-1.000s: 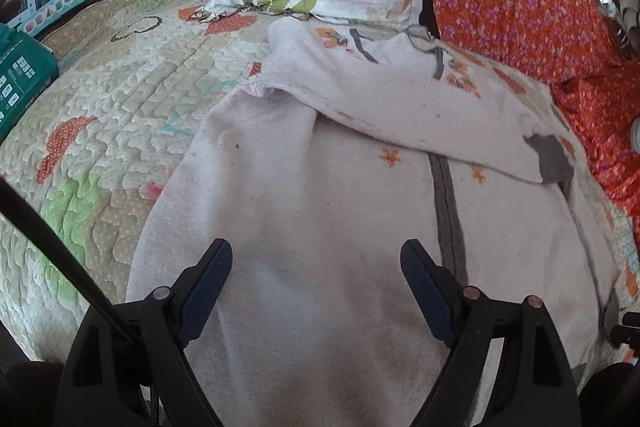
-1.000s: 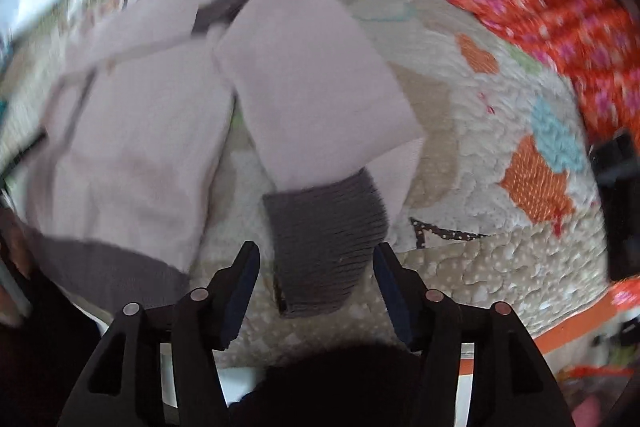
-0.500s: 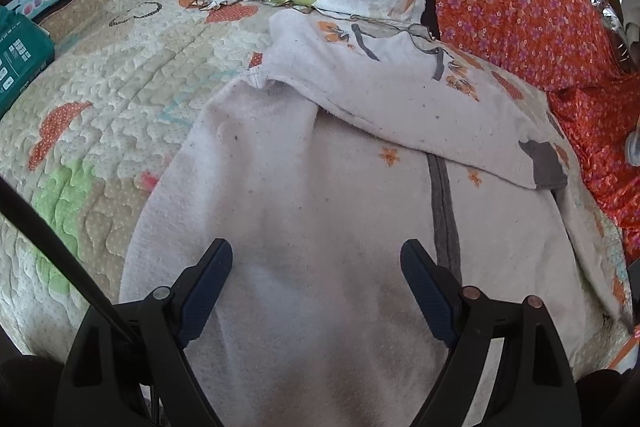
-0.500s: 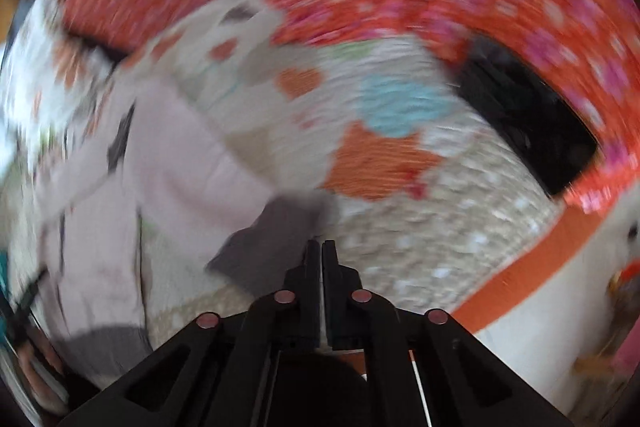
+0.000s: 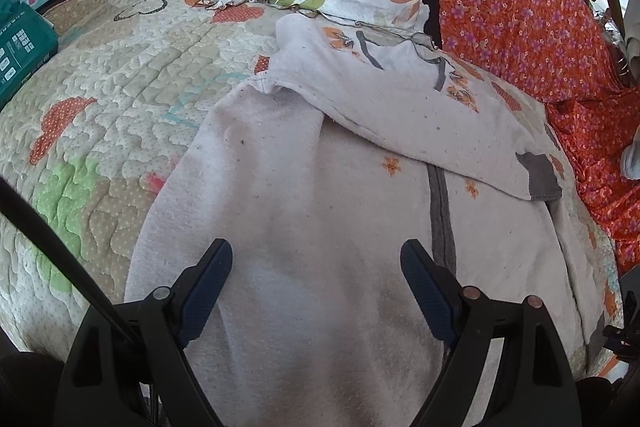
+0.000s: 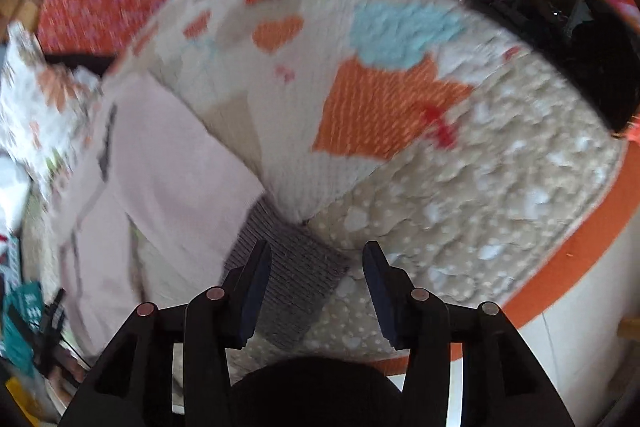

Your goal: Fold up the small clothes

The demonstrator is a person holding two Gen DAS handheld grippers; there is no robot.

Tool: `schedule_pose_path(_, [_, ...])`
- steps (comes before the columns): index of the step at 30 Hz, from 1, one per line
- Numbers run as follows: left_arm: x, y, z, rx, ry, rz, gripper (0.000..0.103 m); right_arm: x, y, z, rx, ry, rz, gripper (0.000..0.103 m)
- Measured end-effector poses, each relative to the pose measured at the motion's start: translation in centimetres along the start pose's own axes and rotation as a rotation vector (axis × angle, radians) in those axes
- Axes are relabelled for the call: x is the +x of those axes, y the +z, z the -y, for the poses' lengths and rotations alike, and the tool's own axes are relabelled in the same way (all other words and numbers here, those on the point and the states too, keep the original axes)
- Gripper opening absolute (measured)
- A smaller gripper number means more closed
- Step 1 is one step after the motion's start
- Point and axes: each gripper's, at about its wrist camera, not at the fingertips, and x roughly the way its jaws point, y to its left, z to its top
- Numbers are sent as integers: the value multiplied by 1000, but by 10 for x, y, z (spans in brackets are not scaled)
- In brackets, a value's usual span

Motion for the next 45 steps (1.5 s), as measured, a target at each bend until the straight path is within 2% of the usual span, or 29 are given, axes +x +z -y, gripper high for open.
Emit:
schedule_pose_path(2, [-3,0,0,4,4,11,85,5,-1,-18,-93,-82,5,51])
schedule_pose_path(4, [-8,2,0,8,9,30,85,6,-3,-36,-169,-111,10,5])
schedule_pose_path(6, [-14,6,-2,6,11,51,85,4,-2,-40,-166,-66,10,4])
schedule_pose_path(11, [-31,26,-24,-41,42,94,85,-43,23,-39,-102,-41,149,4])
schedule_pose_path(15, [-45,48,-65,-157,54,109,85,-91,64,-33,-6,-113,262,4])
schedule_pose_path(19, [-52,56,-112,-297,85,143,85,-132,101,-54,30,-123,339,4])
schedule_pose_path(23, [-45,57,-139,-374,94,128,85,-144,119,-133,-67,-45,334,4])
schedule_pose_path(28, [-34,55,-149,-400,98,113,85,-111,113,-288,-293,89,242,4])
schedule_pose_path(31, [-32,55,-158,-420,111,117,85,-72,89,-394,-444,176,164,4])
schedule_pose_path(37, [-25,52,-176,-474,122,102,85,8,19,-547,-662,254,39,4])
schedule_pose_path(42, [-19,52,-178,-462,117,83,85,97,-19,-610,-757,170,-60,4])
schedule_pose_path(45, [-16,52,-178,-453,115,73,85,139,-33,-622,-785,131,-111,8])
